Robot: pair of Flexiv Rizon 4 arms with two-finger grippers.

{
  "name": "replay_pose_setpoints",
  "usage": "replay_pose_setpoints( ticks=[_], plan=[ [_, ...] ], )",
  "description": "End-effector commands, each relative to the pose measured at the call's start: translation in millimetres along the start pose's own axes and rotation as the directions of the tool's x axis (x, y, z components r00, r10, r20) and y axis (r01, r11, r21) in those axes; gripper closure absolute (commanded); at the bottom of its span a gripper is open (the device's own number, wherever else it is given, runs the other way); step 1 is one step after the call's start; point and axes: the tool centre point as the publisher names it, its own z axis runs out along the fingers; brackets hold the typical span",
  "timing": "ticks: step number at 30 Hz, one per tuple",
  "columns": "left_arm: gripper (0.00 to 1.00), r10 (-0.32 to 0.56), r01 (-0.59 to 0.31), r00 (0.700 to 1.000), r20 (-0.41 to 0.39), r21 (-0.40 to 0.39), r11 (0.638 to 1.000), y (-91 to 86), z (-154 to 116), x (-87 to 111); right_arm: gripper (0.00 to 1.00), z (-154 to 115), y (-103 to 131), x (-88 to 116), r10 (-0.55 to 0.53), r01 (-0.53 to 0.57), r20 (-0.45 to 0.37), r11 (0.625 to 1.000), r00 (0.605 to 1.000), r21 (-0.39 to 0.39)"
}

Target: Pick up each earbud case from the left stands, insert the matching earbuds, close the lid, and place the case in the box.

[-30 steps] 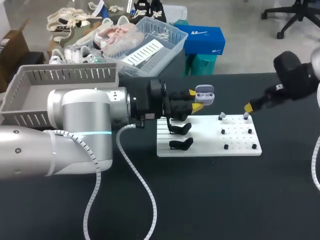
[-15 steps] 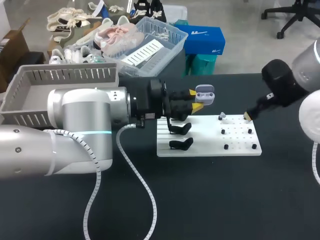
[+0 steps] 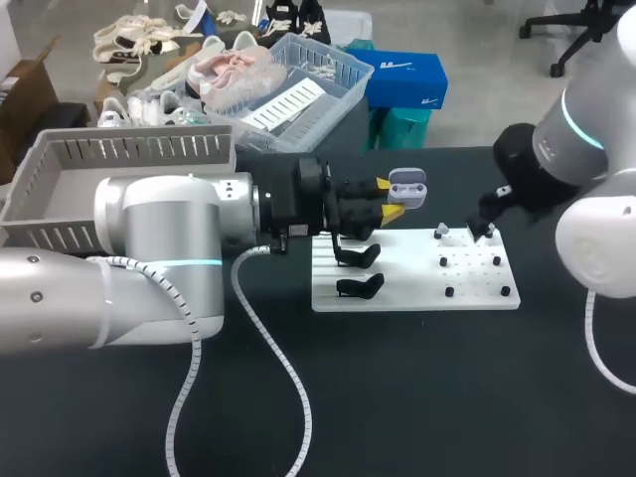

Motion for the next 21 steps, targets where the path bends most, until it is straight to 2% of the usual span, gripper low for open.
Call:
replay_pose_setpoints(
  ticks=[1,5,9,11,13,18,20,21],
  plan=[
    [1.0,0.002,-0.002,1.0,0.001,-0.005,1.0,-0.5,0.6,0.6,0.0,2.1,-2.0,-1.7,0.019,-0.02,0.005,0.998,1.0,0.06],
    [1.0,0.002,-0.002,1.0,0.001,-0.005,1.0,-0.5,0.6,0.6,0.0,0.2,-5.8,-2.8,0.059,-0.06,0.006,0.997,0.998,0.048],
    [1.0,0.002,-0.002,1.0,0.001,-0.005,1.0,-0.5,0.6,0.6,0.0,-0.4,-6.0,-4.3,0.045,-0.044,-0.01,0.998,0.999,0.046],
    [1.0,0.002,-0.002,1.0,0.001,-0.005,1.0,-0.5,0.6,0.6,0.25,-0.7,-6.2,-4.6,0.034,-0.033,-0.025,0.998,0.999,0.046],
    [1.0,0.002,-0.002,1.0,0.001,-0.005,1.0,-0.5,0.6,0.6,0.22,0.1,-6.1,-5.0,0.018,-0.015,-0.044,0.998,0.999,0.058],
    [1.0,0.002,-0.002,1.0,0.001,-0.005,1.0,-0.5,0.6,0.6,0.23,4.9,-8.5,-4.3,0.008,-0.004,-0.067,0.998,0.998,0.064],
    [1.0,0.002,-0.002,1.0,0.001,-0.005,1.0,-0.5,0.6,0.6,0.37,6.3,-9.1,-4.8,0.007,-0.002,-0.074,0.998,0.997,0.069],
    [1.0,0.002,-0.002,1.0,0.001,-0.005,1.0,-0.5,0.6,0.6,0.4,7.3,-9.3,-5.2,0.008,-0.002,-0.075,0.998,0.997,0.07]
  ],
)
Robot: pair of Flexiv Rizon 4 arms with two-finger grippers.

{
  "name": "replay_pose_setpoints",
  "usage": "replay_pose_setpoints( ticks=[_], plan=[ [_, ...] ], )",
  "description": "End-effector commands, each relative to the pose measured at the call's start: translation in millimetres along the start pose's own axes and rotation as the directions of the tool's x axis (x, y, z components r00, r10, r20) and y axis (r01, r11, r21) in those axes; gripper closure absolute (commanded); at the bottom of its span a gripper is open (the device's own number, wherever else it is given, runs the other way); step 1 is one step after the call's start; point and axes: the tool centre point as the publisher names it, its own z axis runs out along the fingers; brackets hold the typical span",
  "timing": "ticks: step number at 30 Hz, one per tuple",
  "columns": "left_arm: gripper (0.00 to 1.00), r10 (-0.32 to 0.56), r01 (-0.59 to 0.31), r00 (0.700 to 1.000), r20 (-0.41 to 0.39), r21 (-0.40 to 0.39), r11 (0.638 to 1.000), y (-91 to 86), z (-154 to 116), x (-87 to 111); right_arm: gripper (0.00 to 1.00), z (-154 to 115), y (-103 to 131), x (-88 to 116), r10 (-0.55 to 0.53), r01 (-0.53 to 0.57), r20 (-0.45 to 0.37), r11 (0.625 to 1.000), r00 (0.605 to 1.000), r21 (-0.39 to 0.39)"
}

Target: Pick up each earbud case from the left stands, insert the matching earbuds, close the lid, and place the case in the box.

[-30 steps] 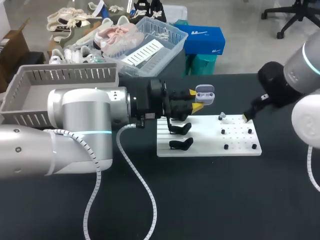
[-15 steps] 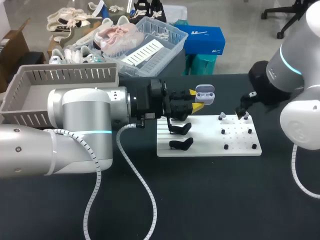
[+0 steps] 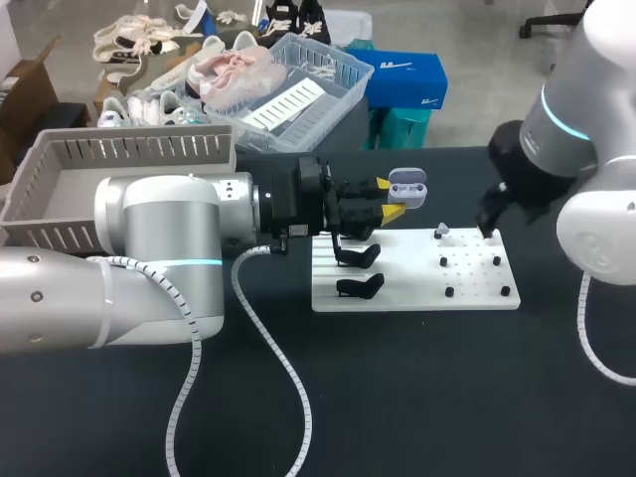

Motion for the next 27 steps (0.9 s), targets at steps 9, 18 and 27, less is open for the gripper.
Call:
replay_pose_setpoints(
  ticks=[9,18,27],
  plan=[
    [1.0,0.002,-0.002,1.0,0.001,-0.005,1.0,-0.5,0.6,0.6,0.34,9.9,3.4,-7.5,-0.011,0.016,-0.072,0.997,0.997,0.073],
    [1.0,0.002,-0.002,1.0,0.001,-0.005,1.0,-0.5,0.6,0.6,0.49,10.6,4.8,-8.4,-0.001,0.008,-0.075,0.996,0.997,0.091],
    [1.0,0.002,-0.002,1.0,0.001,-0.005,1.0,-0.5,0.6,0.6,0.51,15.0,5.5,-6.1,-0.002,0.01,-0.084,0.995,0.996,0.097]
  ],
)
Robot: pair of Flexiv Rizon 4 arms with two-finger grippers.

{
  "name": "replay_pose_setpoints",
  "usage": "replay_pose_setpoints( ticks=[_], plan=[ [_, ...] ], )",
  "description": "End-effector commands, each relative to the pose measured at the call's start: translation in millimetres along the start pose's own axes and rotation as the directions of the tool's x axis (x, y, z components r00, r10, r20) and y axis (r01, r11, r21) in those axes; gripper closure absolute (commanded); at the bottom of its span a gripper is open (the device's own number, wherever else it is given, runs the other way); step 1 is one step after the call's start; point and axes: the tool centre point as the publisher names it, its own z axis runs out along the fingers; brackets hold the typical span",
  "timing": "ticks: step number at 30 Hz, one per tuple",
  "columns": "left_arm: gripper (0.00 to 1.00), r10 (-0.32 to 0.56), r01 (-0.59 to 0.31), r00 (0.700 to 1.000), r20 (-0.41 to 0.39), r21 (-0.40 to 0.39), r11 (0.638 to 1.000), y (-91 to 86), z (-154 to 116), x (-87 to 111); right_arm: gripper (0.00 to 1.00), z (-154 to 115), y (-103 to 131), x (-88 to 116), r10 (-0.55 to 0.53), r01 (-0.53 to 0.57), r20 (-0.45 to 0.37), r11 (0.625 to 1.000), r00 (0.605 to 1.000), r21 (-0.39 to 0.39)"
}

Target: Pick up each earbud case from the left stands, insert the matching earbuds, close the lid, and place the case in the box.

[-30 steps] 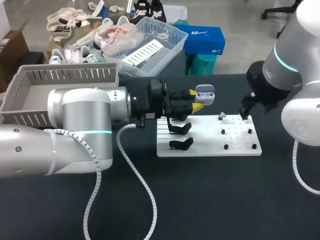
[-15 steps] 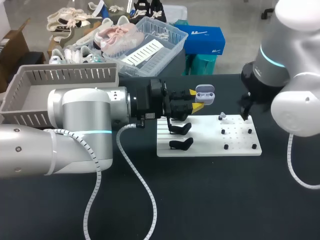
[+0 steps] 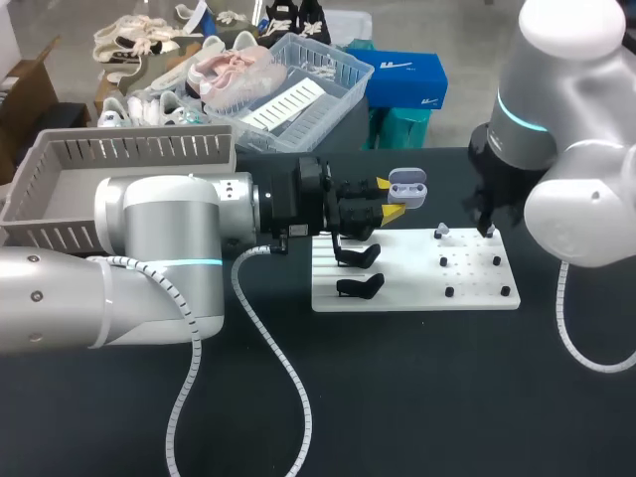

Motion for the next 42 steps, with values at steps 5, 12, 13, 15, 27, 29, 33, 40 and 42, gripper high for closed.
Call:
replay_pose_setpoints(
  ticks=[5,12,13,15,27,29,33,40,42],
  plan=[
    [1.0,0.002,-0.002,1.0,0.001,-0.004,1.0,-0.5,0.6,0.6,0.51,6.2,3.0,1.5,-0.02,0.02,-0.011,1.0,1.0,0.008],
    [1.0,0.002,-0.002,1.0,0.001,-0.004,1.0,-0.5,0.6,0.6,0.52,10.4,2.6,0.1,-0.031,0.031,-0.018,0.999,0.999,0.01],
    [1.0,0.002,-0.002,1.0,0.001,-0.004,1.0,-0.5,0.6,0.6,0.52,10.6,3.2,-0.4,-0.032,0.032,-0.017,0.999,0.999,0.009],
    [1.0,0.002,-0.002,1.0,0.001,-0.004,1.0,-0.5,0.6,0.6,0.52,11.8,3.0,-1.6,-0.038,0.038,-0.015,0.999,0.999,0.006],
    [1.0,0.002,-0.002,1.0,0.001,-0.004,1.0,-0.5,0.6,0.6,0.52,17.9,0.2,-2.3,-0.073,0.073,-0.034,0.997,0.997,0.008],
    [1.0,0.002,-0.002,1.0,0.001,-0.004,1.0,-0.5,0.6,0.6,0.52,18.8,0.0,-3.1,-0.075,0.075,-0.036,0.997,0.997,0.006],
    [1.0,0.002,-0.002,1.0,0.001,-0.004,1.0,-0.5,0.6,0.6,0.52,20.5,0.7,-4.5,-0.077,0.077,-0.041,0.997,0.996,0.005],
    [1.0,0.002,-0.002,1.0,0.001,-0.004,1.0,-0.5,0.6,0.6,0.53,24.6,-0.9,-8.4,-0.078,0.078,-0.053,0.997,0.996,0.009],
    [1.0,0.002,-0.002,1.0,0.001,-0.004,1.0,-0.5,0.6,0.6,0.55,25.0,-1.4,-8.7,-0.074,0.075,-0.055,0.997,0.996,0.009]
  ],
)
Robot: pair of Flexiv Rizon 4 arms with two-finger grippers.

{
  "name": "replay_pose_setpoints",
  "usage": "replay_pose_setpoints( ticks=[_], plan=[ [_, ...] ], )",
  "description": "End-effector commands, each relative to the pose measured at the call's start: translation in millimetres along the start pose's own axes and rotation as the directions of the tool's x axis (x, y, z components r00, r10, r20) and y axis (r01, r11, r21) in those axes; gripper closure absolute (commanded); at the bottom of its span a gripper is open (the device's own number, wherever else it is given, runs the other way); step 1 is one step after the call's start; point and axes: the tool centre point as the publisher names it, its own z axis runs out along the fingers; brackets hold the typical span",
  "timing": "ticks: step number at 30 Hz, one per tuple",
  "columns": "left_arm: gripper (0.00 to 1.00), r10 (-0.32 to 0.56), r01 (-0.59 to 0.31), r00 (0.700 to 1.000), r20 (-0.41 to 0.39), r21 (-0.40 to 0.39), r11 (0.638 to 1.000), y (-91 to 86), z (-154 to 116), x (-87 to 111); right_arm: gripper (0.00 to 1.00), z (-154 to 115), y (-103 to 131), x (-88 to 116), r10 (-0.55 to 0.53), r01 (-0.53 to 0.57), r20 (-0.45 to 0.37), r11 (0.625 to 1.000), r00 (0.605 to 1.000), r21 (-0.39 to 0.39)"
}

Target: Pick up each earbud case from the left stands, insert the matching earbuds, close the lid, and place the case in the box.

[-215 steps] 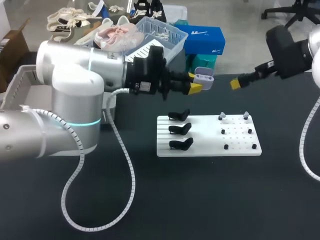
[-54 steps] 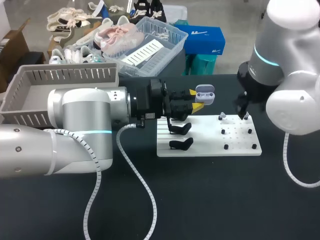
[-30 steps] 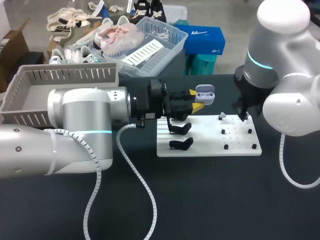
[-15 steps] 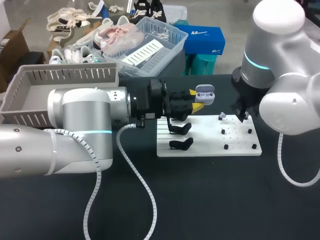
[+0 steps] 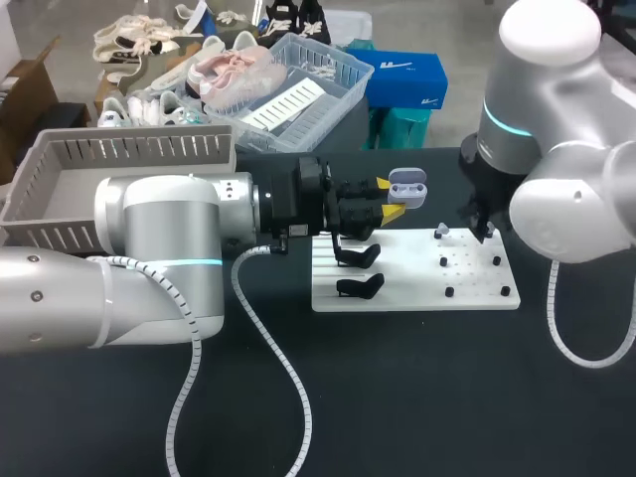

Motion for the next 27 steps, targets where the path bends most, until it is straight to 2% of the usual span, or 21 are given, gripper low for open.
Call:
replay_pose_setpoints(
  ticks=[1,16,27],
  plan=[
    [1.0,0.002,-0.002,1.0,0.001,-0.004,1.0,-0.5,0.6,0.6,0.55,2.1,-0.3,-4.9,0.004,-0.004,-0.011,1.0,1.0,-0.002],
    [1.0,0.002,-0.002,1.0,0.001,-0.004,1.0,-0.5,0.6,0.6,0.6,5.1,-0.8,-2.3,0.032,-0.032,-0.02,0.999,0.999,-0.008],
    [1.0,0.002,-0.002,1.0,0.001,-0.004,1.0,-0.5,0.6,0.6,0.69,5.1,0.2,-2.1,0.036,-0.037,-0.024,0.999,0.999,-0.012]
  ],
)
